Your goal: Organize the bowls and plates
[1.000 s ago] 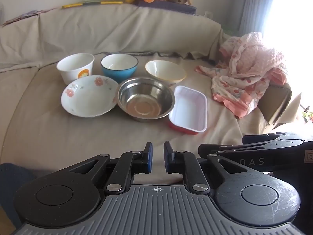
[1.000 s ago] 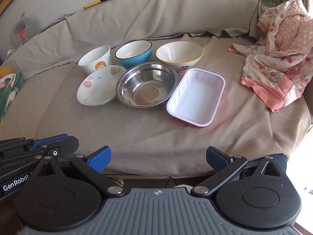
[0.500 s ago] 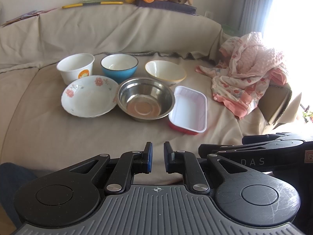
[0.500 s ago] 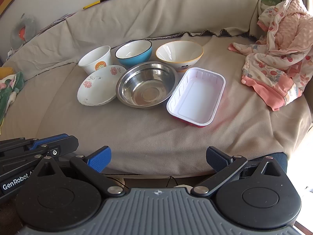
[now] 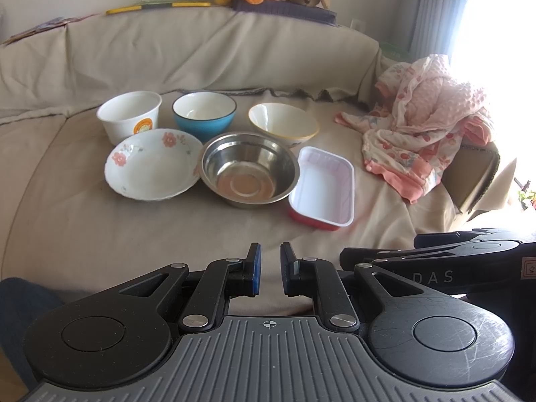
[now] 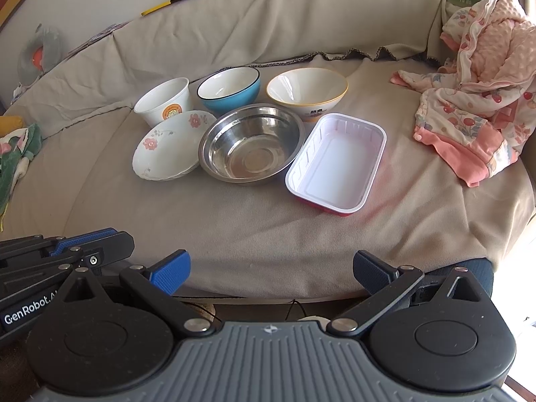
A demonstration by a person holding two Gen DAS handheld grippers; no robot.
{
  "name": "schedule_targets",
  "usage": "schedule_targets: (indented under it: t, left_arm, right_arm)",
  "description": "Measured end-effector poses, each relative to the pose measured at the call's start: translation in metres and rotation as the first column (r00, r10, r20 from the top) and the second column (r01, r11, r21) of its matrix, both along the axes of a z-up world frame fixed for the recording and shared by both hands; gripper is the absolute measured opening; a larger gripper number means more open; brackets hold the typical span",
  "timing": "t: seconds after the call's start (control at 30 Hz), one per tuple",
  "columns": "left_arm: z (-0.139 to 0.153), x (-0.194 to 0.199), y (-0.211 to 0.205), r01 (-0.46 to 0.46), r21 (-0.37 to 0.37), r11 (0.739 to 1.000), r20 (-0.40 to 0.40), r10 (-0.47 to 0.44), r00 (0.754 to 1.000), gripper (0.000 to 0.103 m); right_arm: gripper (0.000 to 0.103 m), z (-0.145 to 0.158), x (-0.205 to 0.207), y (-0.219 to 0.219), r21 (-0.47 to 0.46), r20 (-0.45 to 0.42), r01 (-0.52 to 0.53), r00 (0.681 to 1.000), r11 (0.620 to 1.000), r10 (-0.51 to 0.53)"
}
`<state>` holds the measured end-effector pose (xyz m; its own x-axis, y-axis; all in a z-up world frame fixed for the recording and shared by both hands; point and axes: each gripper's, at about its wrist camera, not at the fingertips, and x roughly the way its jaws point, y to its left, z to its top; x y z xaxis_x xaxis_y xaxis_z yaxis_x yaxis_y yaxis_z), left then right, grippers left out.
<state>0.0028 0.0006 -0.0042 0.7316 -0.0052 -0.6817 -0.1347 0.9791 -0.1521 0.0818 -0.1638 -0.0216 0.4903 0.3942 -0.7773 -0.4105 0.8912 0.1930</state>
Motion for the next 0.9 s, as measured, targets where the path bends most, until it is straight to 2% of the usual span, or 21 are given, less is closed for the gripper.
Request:
schedule_targets:
  t: [0.9]
  left_arm:
    - [-0.0018, 0.0004, 0.0008, 0.000, 0.000, 1.000, -0.007, 0.000, 1.000, 0.015]
  right_arm:
    - [0.103, -0.0002, -0.0009, -0.0002, 0.005, -0.007, 0.000, 1.000, 1.000, 0.000]
